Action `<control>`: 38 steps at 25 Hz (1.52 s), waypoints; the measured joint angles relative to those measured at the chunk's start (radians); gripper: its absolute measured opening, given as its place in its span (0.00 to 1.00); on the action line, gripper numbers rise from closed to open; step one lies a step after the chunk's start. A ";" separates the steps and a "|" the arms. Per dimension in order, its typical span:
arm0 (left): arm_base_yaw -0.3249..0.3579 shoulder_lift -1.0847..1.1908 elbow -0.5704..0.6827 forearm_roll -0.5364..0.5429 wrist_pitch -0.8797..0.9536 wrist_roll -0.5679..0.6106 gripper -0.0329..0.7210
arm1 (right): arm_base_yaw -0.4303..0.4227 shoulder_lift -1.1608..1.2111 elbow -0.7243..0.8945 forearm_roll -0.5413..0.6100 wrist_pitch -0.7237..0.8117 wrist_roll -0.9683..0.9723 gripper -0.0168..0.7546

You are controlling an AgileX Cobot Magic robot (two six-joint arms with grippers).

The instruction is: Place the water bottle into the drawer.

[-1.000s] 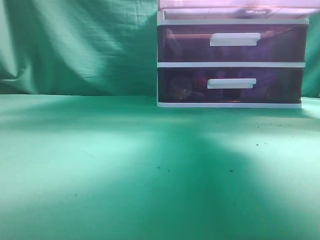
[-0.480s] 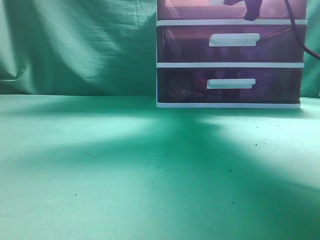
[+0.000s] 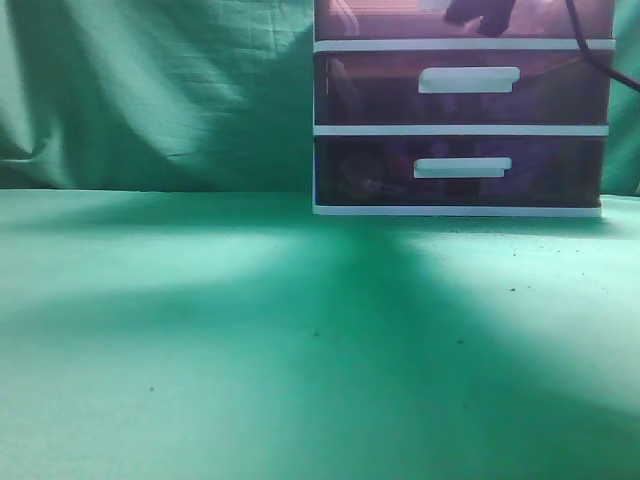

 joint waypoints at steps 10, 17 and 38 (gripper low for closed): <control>0.000 -0.002 0.000 0.020 -0.008 0.000 0.04 | 0.104 -0.264 0.000 0.027 0.494 0.285 0.60; 0.000 -0.144 0.034 -0.078 -0.018 0.000 0.04 | 0.131 -0.589 -0.009 0.077 0.907 0.768 0.07; 0.000 -0.726 0.518 -0.067 -0.147 -0.012 0.04 | 0.131 -1.528 0.721 0.569 0.882 0.779 0.02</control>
